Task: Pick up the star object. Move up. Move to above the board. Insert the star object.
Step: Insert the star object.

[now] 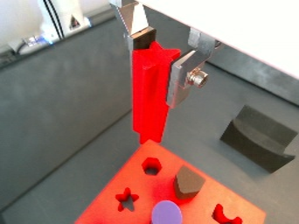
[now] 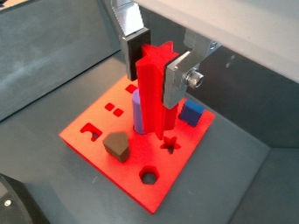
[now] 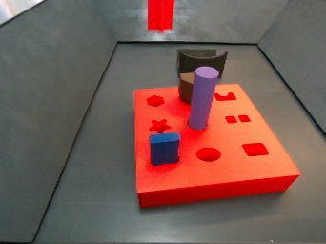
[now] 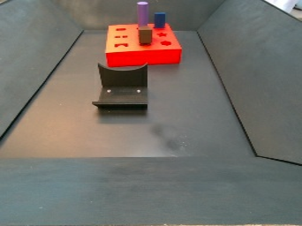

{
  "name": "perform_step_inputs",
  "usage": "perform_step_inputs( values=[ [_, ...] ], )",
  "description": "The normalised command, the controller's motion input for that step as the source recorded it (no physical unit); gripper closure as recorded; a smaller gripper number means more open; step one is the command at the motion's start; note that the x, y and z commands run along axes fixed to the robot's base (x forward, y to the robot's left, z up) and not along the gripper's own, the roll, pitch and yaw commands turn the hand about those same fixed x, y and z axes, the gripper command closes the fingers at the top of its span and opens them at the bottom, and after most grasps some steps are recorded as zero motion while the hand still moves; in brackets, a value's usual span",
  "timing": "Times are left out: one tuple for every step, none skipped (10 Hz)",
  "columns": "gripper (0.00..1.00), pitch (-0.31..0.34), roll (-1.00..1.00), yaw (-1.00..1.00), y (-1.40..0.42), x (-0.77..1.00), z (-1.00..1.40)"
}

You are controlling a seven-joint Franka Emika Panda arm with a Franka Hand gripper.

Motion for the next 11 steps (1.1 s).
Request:
perform_step_inputs(
  values=[
    [1.00,-0.184,-0.01,0.01,0.15,0.00,-0.88],
    [1.00,-0.184,0.00,0.05,0.10,0.00,-0.87],
    [1.00,-0.176,0.00,0.06,0.00,0.00,-0.89],
    [1.00,-0.196,0.00,0.01,0.00,0.00,-0.74],
    [1.00,-0.137,0.00,0.03,0.00,0.00,-0.72],
    [1.00,-0.117,0.00,0.03,0.00,0.00,-0.57],
    [1.00,-0.044,0.00,0.00,-0.11,0.01,-0.09],
    [1.00,-0.111,0.00,0.10,-0.48,-0.18,-0.41],
    [1.00,-0.120,0.00,0.21,-0.62,-0.11,-0.46],
    [1.00,-0.153,0.00,0.21,-0.61,-0.09,-0.54],
    [1.00,-0.156,0.04,0.22,-0.51,-0.07,-0.63]
  ],
)
